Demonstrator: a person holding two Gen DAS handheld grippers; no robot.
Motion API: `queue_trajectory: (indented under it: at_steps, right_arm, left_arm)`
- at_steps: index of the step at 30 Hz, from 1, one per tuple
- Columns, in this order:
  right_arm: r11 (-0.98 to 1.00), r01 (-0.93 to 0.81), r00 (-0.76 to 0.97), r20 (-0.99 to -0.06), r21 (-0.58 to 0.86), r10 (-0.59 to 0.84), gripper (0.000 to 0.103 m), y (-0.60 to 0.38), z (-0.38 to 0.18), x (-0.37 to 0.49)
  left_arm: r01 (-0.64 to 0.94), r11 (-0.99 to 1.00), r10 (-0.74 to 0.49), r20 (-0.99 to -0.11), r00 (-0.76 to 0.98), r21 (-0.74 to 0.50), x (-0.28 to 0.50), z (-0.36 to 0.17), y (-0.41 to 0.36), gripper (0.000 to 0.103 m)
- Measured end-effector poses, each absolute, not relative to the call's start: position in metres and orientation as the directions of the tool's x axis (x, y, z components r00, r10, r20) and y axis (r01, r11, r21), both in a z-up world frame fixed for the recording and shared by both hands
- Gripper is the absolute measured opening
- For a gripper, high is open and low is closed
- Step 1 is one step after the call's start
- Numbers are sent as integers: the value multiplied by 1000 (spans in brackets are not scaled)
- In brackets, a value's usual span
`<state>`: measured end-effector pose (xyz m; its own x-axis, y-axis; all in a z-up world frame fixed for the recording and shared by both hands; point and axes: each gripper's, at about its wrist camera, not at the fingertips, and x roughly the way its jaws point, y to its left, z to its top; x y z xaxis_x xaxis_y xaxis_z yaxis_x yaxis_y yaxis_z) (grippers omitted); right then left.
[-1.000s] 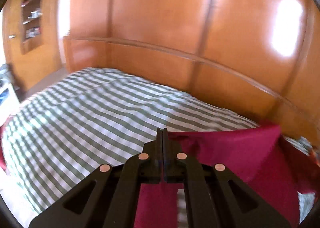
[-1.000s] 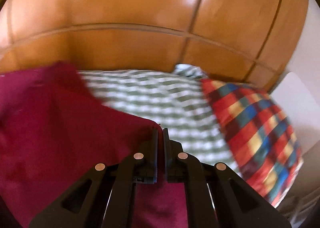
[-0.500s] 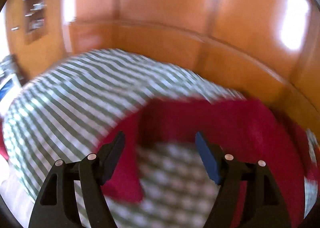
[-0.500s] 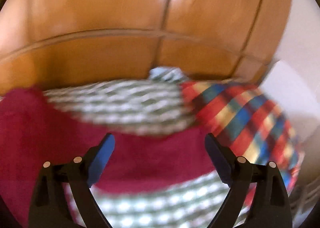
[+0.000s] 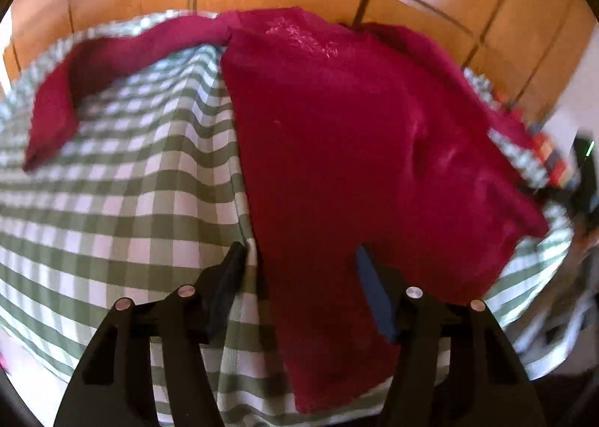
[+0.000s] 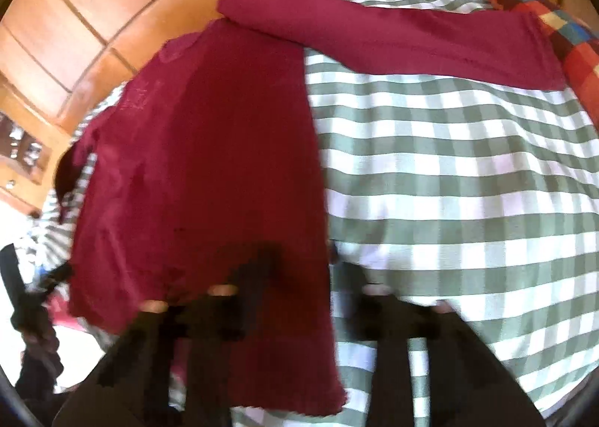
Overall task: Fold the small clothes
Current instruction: 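Lay the sweater flat on the bed with both grippers and release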
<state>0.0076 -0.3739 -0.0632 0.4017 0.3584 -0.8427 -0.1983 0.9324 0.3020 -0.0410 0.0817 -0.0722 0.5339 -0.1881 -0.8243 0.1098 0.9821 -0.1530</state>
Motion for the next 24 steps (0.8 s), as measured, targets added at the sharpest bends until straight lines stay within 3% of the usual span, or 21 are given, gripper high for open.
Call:
queue_trajectory:
  at_steps: [1,3,4,6,11,18,21,22,23,24]
  right_arm:
    - [935,-221,406,-845,278,348,10,-370,-59,6]
    - [931,-248,418,-838,266,351,7,-365,-48,1]
    - [930,-261,431,-830,260,353,7,-363,-41,-1]
    - [922,-279,450,-811,269,373,7,-368,-26,-9]
    - [906,-344,428,-817,248,386,7,-380,-12,-42]
    - [907,-363,279,-903,214,325,3,-386,-58,-91]
    - [911,-305,286,-886,276,365,4,-397,-58,-87]
    - [914,-273,304,-874,301,378,7,-404,-55,-81]
    - [919,-246,322,-868,308,378,23,-411,-54,-77]
    - [931,-196,360,-861,308,360,48,-421,-51,-69]
  left_arm:
    - [107,988,-154,-827,541,-114,-42,-73,78,39]
    - [84,990,-142,-826,546,-114,-40,-67,86,5]
    - [76,986,-165,-821,547,-147,-40,-61,96,5]
    - [72,979,-198,-807,556,-191,-41,-51,112,4]
    - [75,984,-174,-793,584,-161,-52,-33,136,3]
    - [110,989,-141,-860,490,-100,-68,-56,136,4]
    - [73,990,-141,-858,494,-121,-65,-50,143,16]
    - [56,993,-119,-849,515,-105,-63,-45,143,22]
    - [46,994,-108,-840,532,-99,-61,-41,143,33]
    - [43,994,-109,-833,543,-102,-59,-39,142,35]
